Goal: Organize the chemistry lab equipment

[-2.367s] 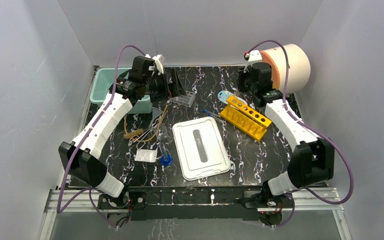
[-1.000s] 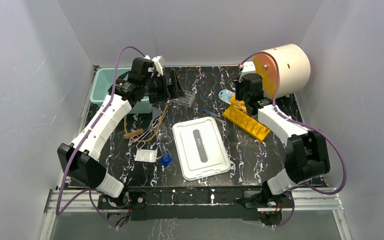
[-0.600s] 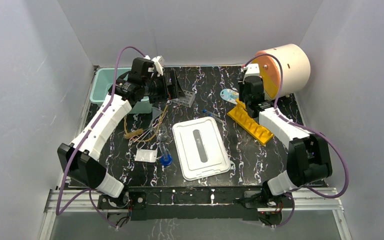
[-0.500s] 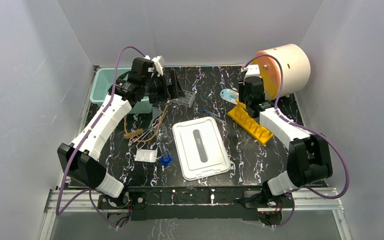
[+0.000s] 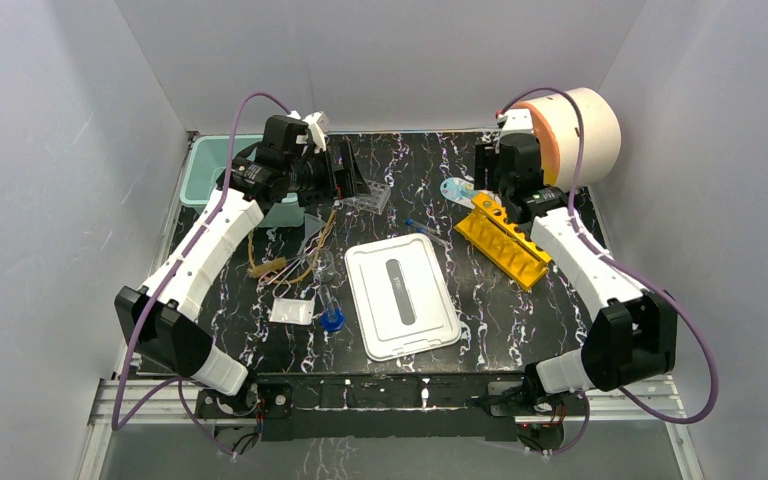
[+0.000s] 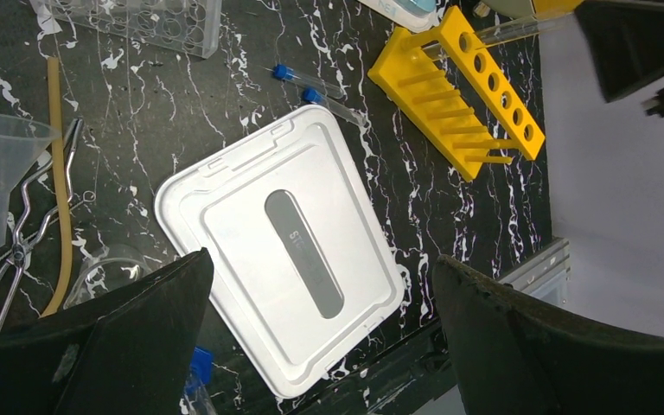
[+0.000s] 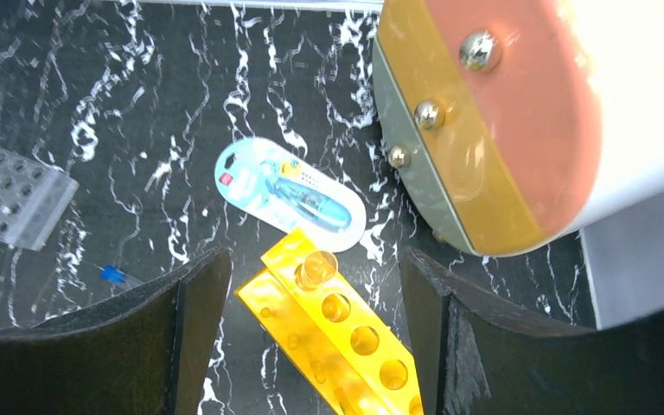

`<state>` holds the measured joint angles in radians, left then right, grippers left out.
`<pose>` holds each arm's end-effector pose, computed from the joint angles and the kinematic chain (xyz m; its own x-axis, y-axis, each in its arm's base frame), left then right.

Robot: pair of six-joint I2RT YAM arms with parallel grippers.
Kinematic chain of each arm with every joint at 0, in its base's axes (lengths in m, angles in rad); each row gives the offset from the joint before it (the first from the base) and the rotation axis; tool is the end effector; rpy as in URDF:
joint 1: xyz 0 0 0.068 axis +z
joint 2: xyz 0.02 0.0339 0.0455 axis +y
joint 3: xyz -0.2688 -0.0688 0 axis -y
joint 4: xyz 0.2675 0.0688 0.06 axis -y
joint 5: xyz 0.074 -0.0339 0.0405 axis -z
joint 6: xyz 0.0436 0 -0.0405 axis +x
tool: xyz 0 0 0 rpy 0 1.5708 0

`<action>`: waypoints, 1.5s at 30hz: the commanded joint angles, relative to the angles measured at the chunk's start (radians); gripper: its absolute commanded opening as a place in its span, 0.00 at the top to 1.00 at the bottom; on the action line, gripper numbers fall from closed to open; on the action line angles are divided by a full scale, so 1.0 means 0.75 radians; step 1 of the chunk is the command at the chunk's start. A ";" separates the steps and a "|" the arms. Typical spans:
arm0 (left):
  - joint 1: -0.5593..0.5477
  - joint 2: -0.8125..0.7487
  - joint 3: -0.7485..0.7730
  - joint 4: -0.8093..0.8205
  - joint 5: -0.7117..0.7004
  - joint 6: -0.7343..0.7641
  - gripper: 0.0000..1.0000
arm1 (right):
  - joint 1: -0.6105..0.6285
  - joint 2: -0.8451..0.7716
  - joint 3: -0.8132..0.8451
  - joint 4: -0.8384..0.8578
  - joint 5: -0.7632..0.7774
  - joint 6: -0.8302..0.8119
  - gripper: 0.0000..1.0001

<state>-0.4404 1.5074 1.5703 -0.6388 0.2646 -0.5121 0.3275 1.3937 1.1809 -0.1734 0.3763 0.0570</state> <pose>0.3240 -0.1653 0.3952 -0.7283 -0.1796 -0.6613 0.2902 0.7933 -0.5351 0.3393 0.0983 0.3371 -0.3548 -0.0646 -0.9327 0.0434 0.9954 -0.0854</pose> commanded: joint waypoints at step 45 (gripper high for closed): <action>0.020 -0.277 -0.288 0.069 -0.356 -0.101 0.02 | 0.323 0.839 0.599 -0.449 -0.369 -0.069 0.49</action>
<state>-0.4328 1.3285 1.3876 -0.6182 0.0315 -0.6128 0.5709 1.9793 1.5505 -0.5320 0.1013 0.0479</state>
